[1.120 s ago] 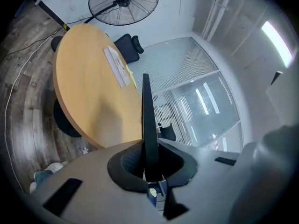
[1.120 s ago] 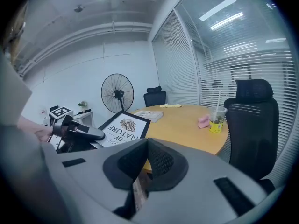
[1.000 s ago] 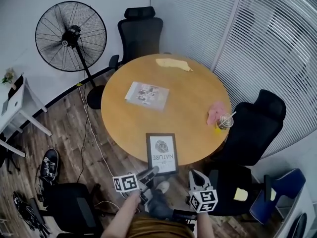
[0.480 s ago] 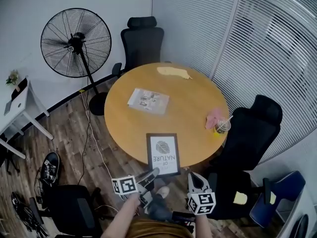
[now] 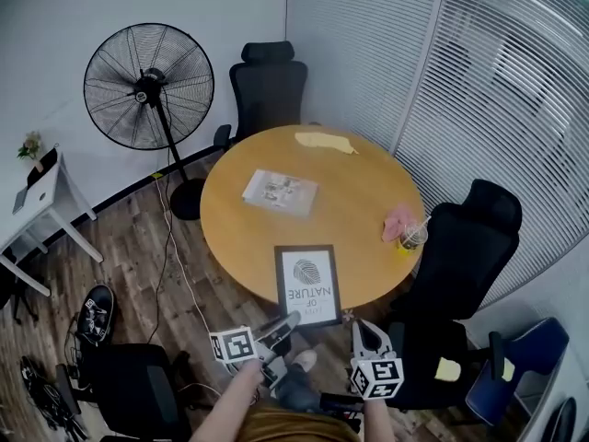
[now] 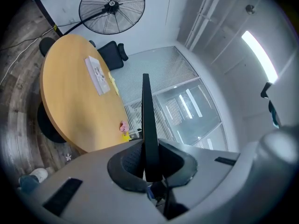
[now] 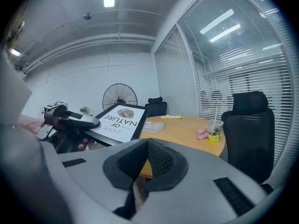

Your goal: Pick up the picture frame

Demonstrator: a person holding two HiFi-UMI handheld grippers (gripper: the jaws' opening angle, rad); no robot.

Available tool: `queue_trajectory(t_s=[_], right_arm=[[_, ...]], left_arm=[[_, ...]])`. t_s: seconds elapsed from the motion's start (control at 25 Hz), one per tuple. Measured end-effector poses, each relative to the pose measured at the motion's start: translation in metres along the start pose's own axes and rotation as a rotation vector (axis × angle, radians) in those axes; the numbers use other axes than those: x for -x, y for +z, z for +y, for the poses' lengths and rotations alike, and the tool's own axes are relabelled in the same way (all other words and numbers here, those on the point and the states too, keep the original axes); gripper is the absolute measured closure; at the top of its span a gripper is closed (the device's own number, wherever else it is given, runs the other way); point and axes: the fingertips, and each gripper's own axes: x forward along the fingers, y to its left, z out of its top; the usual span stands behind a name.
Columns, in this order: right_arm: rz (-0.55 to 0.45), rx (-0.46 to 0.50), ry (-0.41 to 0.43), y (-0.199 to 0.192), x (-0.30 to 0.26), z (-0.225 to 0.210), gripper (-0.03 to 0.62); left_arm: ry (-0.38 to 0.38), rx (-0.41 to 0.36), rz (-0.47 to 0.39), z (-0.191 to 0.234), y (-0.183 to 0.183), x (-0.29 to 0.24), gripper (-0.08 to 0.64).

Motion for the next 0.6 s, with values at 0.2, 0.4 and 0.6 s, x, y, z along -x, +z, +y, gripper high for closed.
queue_trajectory(t_s=[0.2,0.4,0.6], right_arm=[[-0.009,-0.001,0.000,0.001,0.004,0.003,0.580],[-0.016,-0.003,0.001,0.000,0.008,0.003,0.580],[-0.021,-0.004,-0.004,0.000,0.012,0.003,0.580]], left_arm=[[0.003,-0.007,0.000,-0.002,-0.002,0.005,0.503],[0.004,-0.005,0.003,-0.004,-0.005,0.006,0.503],[-0.069,0.014,-0.012,-0.016,-0.005,0.003,0.503]])
